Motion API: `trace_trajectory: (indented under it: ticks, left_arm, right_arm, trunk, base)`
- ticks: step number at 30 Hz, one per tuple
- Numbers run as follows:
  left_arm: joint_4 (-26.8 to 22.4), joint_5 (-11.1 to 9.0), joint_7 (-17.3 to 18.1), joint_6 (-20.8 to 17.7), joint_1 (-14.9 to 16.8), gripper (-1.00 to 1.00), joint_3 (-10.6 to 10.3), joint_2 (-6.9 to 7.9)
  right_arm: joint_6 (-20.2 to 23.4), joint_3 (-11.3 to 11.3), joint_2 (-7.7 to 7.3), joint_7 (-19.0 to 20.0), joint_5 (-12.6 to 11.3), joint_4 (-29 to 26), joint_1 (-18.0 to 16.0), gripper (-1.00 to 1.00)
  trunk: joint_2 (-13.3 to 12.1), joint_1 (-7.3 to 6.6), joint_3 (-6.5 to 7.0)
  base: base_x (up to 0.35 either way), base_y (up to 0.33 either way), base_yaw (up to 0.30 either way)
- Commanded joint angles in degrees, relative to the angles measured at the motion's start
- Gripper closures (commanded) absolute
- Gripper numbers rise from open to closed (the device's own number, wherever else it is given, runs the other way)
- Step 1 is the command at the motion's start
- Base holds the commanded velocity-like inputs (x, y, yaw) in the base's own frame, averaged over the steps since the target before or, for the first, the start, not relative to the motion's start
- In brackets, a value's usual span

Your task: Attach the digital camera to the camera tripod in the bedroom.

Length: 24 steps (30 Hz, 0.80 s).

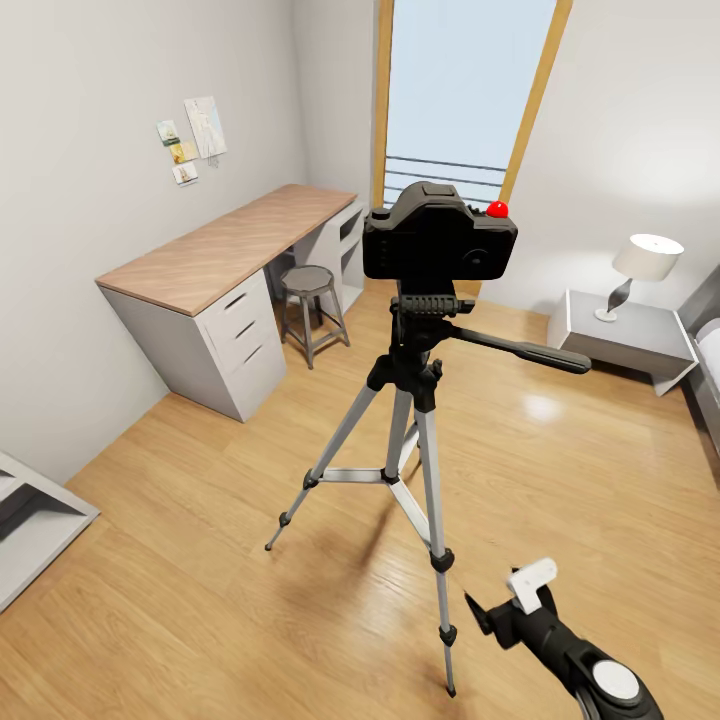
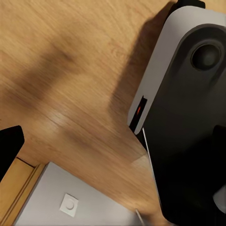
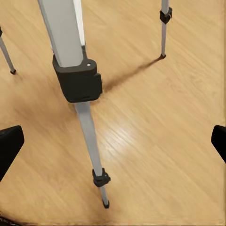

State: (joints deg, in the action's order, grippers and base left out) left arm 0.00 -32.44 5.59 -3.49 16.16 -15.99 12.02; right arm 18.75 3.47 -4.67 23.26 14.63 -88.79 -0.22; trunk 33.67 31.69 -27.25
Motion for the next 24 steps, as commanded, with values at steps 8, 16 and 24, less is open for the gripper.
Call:
trace_trajectory:
  ticks: [8,16,24]
  left_arm:
    - [0.0,-0.56,0.25,0.87,-0.61,-1.0,-0.44,-0.04]
    - [-0.07,-0.46,0.26,2.0,-0.75,-1.0,-0.51,-0.46]
    - [-0.08,-0.37,0.22,2.08,-0.77,-1.0,-0.53,-0.7]
  right_arm:
    - [-0.01,6.06,-0.14,0.24,0.49,3.5,4.42,-1.0]
    - [-0.15,16.83,-0.16,-0.04,0.45,15.89,5.61,-1.0]
    - [-0.99,27.26,-0.24,-0.82,0.61,32.75,5.81,-1.0]
  trunk:
    - [0.06,0.02,-0.06]
    - [0.06,0.02,-0.06]
    - [0.06,0.02,-0.06]
  base:
    - [0.0,0.0,0.0]
    - [0.0,0.0,0.0]
    - [0.0,0.0,0.0]
